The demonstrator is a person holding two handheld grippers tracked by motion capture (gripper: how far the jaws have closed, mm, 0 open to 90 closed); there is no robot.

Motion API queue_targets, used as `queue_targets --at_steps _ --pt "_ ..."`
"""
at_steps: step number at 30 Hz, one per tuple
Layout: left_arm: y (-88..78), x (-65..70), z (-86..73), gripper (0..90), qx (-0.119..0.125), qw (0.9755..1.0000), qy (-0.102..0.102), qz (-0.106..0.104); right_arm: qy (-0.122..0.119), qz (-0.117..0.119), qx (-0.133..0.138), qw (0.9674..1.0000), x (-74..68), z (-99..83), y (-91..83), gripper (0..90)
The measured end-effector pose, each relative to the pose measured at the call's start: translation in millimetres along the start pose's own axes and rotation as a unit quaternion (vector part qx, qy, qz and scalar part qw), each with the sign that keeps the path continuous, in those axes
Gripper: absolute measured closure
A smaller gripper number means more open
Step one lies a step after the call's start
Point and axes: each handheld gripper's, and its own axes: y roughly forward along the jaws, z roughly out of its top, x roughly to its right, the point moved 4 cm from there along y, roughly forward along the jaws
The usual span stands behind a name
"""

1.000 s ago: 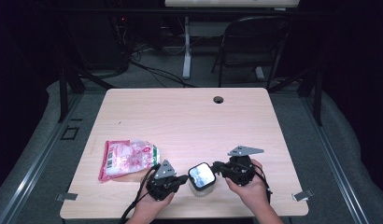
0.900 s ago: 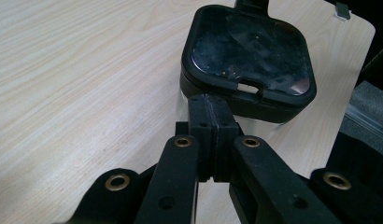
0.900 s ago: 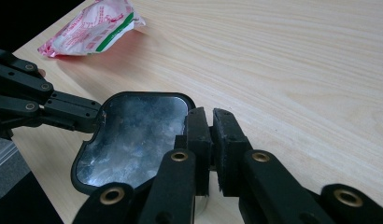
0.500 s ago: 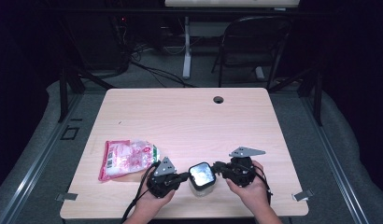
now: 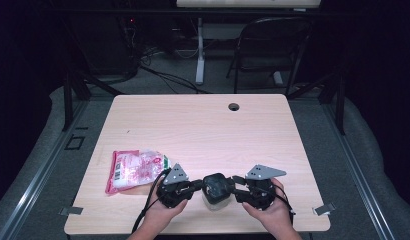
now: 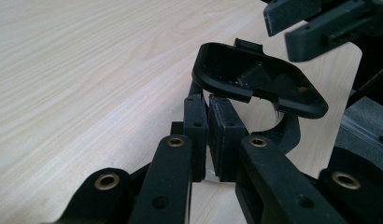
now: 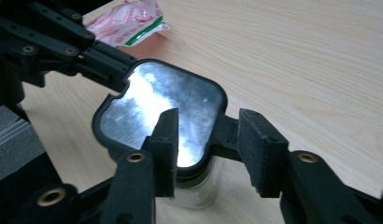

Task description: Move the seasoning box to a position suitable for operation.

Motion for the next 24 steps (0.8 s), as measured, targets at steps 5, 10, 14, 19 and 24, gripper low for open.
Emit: queue_targets --at_steps 5,10,14,19,24 --pt "0.3 0.8 3.7 82.3 0.003 1.0 -0.001 0.0 -0.02 0.006 0.002 0.9998 -7.2 -3.0 -2.8 52.0" --pt "1.4 1.7 7.4 80.5 0.007 1.0 -0.002 0.0 -0.034 0.019 -0.001 0.9992 -15.0 -5.2 -4.8 50.3" --pt "2.6 2.6 9.0 79.2 0.007 1.0 0.0 -0.001 -0.046 0.024 -0.003 0.9986 -21.1 -6.4 -6.3 49.0" --pt "5.0 2.8 10.2 78.2 0.004 1.0 -0.002 0.002 -0.061 0.017 -0.004 0.998 -26.3 -6.7 -2.8 47.7" --pt "6.0 2.8 10.9 76.7 0.005 1.0 -0.005 0.004 -0.07 0.007 0.003 0.9975 -29.1 -6.0 -1.1 48.1"
